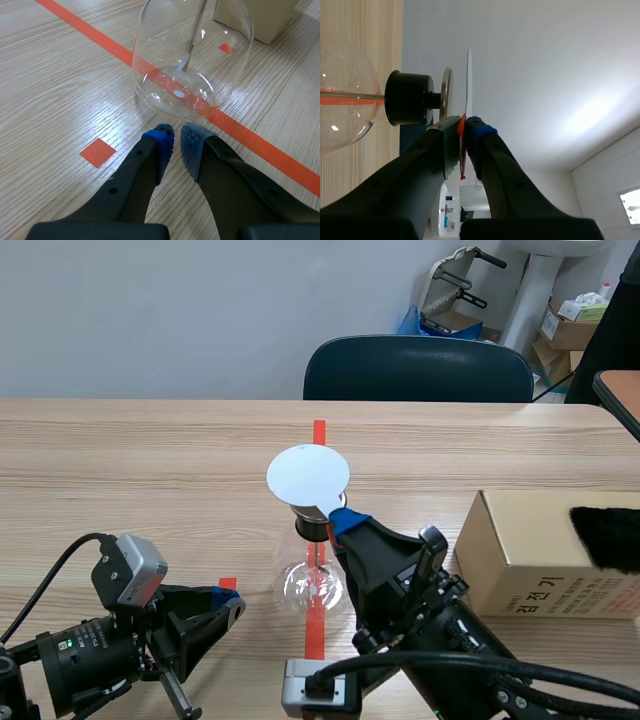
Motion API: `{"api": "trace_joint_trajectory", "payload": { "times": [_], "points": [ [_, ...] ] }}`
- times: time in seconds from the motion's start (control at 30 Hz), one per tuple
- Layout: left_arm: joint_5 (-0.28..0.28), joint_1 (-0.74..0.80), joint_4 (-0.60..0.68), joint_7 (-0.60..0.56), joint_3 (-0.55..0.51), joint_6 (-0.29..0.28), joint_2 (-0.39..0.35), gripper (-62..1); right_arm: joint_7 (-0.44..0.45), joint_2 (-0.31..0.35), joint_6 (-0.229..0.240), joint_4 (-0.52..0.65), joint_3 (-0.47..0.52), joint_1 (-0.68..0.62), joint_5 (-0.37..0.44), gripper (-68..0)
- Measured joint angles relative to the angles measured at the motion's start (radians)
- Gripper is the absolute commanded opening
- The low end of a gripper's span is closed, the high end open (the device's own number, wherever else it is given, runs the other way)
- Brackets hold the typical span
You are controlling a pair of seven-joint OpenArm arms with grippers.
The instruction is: Do the electroscope experiment
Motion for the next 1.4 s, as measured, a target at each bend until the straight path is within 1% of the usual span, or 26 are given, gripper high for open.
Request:
{"api": "trace_joint_trajectory", "payload": {
  "times": [0.2,0.3,0.47,0.77,0.9,1.0,1.07,1.17,1.3,1.4],
  "points": [
    [0.0,0.0,0.0,0.0,0.0,0.0,0.0,-52.4,-0.002,0.0,0.0,0.0,0.0,0.0,0.0,-66.7],
    [0.0,0.0,0.0,0.0,0.0,0.0,0.0,-52.4,-0.032,0.0,0.0,0.0,0.0,0.0,0.0,-66.7],
    [0.0,0.0,0.0,0.0,0.0,0.0,0.0,-52.4,-0.158,0.0,0.0,0.0,0.0,0.0,0.0,-66.7],
    [0.0,0.0,0.0,0.0,0.0,0.0,0.0,-52.4,-0.476,0.0,0.0,0.0,0.0,0.0,0.001,-66.7],
    [0.0,0.0,0.0,0.0,0.0,0.0,0.0,-52.4,-0.608,0.0,0.0,0.0,0.0,0.0,0.001,-66.7],
    [0.0,0.0,0.0,0.0,0.0,0.0,0.0,-52.4,-0.69,0.0,0.0,0.0,0.0,0.0,0.002,-66.7],
    [0.0,0.0,0.0,0.0,0.0,0.0,0.0,-52.4,-0.735,0.0,0.0,0.0,0.0,0.0,0.002,-66.7],
    [0.0,0.0,0.0,0.0,0.0,0.0,0.0,-52.4,-0.779,0.0,0.0,0.0,0.0,0.0,0.004,-66.7],
    [0.0,0.0,0.0,0.0,0.0,0.0,0.0,-52.4,-0.808,0.0,0.0,0.0,0.0,0.0,0.004,-66.7],
    [0.0,0.0,0.0,0.0,0.0,0.0,0.0,-52.4,-0.809,0.0,0.0,0.0,0.0,0.0,0.004,-66.7]
  ]
}}
